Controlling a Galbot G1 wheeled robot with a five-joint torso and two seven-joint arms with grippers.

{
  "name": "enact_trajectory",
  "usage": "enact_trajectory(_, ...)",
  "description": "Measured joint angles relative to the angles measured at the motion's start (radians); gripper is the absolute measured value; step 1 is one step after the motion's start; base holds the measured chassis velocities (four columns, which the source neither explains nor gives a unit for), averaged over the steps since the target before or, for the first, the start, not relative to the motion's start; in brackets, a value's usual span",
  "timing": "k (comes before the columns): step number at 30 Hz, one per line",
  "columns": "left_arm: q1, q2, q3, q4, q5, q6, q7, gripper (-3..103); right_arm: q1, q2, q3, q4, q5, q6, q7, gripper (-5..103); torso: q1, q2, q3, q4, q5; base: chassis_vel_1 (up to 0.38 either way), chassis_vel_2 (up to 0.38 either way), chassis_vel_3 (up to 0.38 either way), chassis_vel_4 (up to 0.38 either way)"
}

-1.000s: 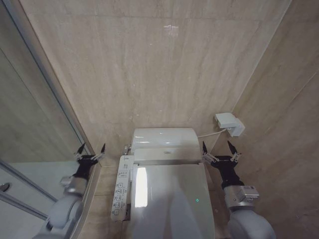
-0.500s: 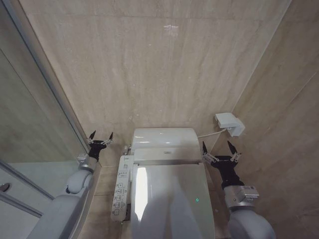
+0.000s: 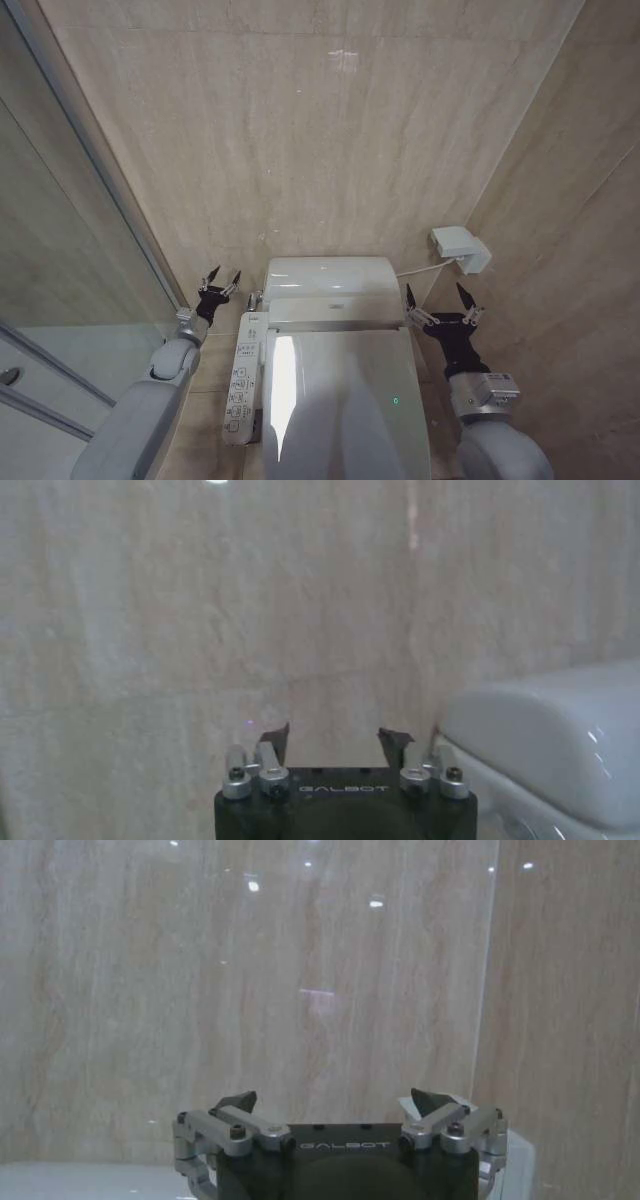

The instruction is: Open the toilet lid, clean the toilet bowl with a toilet brush, close the toilet lid, and flush.

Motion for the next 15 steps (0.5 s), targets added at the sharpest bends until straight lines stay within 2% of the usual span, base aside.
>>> enact_trajectory(6, -0.006, -0.003, 0.024, 0.046, 0.041, -0.036, 0.042, 62, 0.0, 0.0, 0.0, 0.0, 0.0, 0.0, 0.0, 100, 0.0, 0.0, 0.0, -0.0002, 0.0, 0.0, 0.0, 0.0, 0.0)
enact_trajectory(7, -0.005, -0.005, 0.027, 0.051, 0.044, -0.046, 0.06, 35, 0.0, 0.0, 0.0, 0.0, 0.0, 0.0, 0.0, 100, 0.0, 0.0, 0.0, -0.0001, 0.0, 0.0, 0.0, 0.0, 0.0)
enact_trajectory(9, -0.003, -0.006, 0.029, 0.055, 0.047, -0.058, 0.082, 35, 0.0, 0.0, 0.0, 0.0, 0.0, 0.0, 0.0, 100, 0.0, 0.0, 0.0, -0.0002, -0.0001, 0.0, 0.0, 0.0, 0.0)
enact_trajectory(12, 0.004, -0.005, 0.024, 0.073, 0.063, -0.125, 0.218, 35, 0.0, 0.0, 0.0, 0.0, 0.0, 0.0, 0.0, 100, 0.0, 0.0, 0.0, 0.0004, 0.0001, 0.0, 0.0, 0.0, 0.0)
enact_trajectory(13, 0.004, -0.005, 0.024, 0.073, 0.063, -0.125, 0.218, 35, 0.0, 0.0, 0.0, 0.0, 0.0, 0.0, 0.0, 100, 0.0, 0.0, 0.0, 0.0004, 0.0001, 0.0, 0.0, 0.0, 0.0)
enact_trajectory(14, 0.005, -0.003, 0.017, 0.079, 0.075, -0.144, 0.265, 35, 0.0, 0.0, 0.0, 0.0, 0.0, 0.0, 0.0, 100, 0.0, 0.0, 0.0, 0.0006, 0.0005, 0.0, 0.0, 0.0, 0.0)
enact_trajectory(15, 0.008, -0.001, 0.012, 0.081, 0.085, -0.15, 0.286, 8, 0.0, 0.0, 0.0, 0.0, 0.0, 0.0, 0.0, 100, 0.0, 0.0, 0.0, 0.0007, 0.0004, 0.0, 0.0, 0.0, 0.0)
